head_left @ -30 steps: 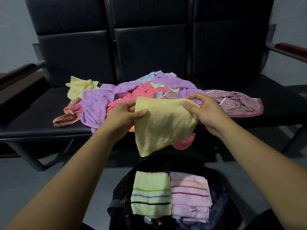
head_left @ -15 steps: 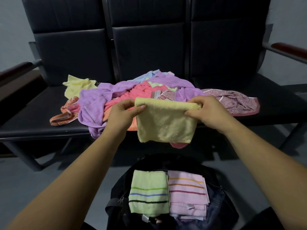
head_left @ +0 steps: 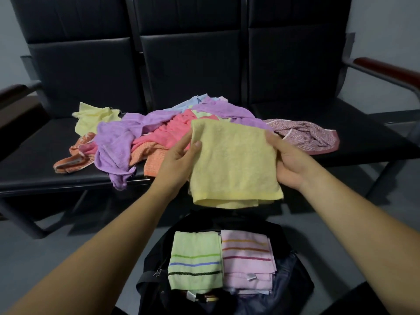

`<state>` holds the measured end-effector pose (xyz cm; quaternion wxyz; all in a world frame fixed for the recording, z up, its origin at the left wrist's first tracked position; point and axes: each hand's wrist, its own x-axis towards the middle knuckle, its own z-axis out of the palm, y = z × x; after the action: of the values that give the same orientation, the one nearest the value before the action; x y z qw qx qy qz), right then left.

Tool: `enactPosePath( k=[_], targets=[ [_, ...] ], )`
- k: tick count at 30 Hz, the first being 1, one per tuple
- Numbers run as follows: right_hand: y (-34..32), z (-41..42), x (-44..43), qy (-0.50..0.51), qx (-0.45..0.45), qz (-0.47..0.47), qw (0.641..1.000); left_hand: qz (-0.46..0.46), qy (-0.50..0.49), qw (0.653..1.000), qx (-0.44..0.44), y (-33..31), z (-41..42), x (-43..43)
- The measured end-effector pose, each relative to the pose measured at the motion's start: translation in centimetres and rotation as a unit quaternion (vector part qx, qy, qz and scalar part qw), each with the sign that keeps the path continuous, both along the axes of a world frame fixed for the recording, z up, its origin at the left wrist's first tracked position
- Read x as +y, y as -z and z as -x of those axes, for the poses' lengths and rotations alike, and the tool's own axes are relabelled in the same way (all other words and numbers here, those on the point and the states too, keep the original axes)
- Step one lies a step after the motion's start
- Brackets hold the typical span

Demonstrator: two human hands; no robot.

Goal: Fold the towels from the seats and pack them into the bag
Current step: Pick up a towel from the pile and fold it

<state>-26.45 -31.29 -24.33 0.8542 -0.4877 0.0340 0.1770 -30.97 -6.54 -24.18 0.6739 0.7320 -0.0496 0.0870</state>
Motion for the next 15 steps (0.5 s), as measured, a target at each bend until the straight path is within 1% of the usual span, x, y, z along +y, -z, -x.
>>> enactPosePath(
  k=[2,3,7,9,11,13,15],
  targets=[
    [1.9,0.7,-0.4,-0.038,0.007,0.061,0.997,-0.011,0.021,0.999,0.036,1.3,0.1,-0.6],
    [3.1,0.9,-0.6,-0.040,0.017,0.084,0.996,-0.016,0.030,0.997,0.062,2.3,0.2,-0.8],
    [8.1,1.3,-1.6,0.023,0.081,0.158,0.984,-0.033,0.041,0.985,0.162,7.4,0.8,-1.5],
    [10.9,1.7,-2.4,0.036,0.123,0.222,0.967,-0.043,0.045,0.978,0.201,10.2,1.5,-2.3],
    [13.6,2.5,-3.2,0.022,0.171,0.275,0.946,-0.042,0.056,0.967,0.247,12.6,2.3,-3.2],
    [16.1,3.2,-3.8,0.003,0.210,0.316,0.925,-0.067,0.066,0.953,0.287,15.0,3.2,-4.0],
    [18.1,3.9,-4.0,-0.003,0.232,0.339,0.912,-0.096,0.079,0.938,0.324,17.0,3.9,-4.6]
  ],
)
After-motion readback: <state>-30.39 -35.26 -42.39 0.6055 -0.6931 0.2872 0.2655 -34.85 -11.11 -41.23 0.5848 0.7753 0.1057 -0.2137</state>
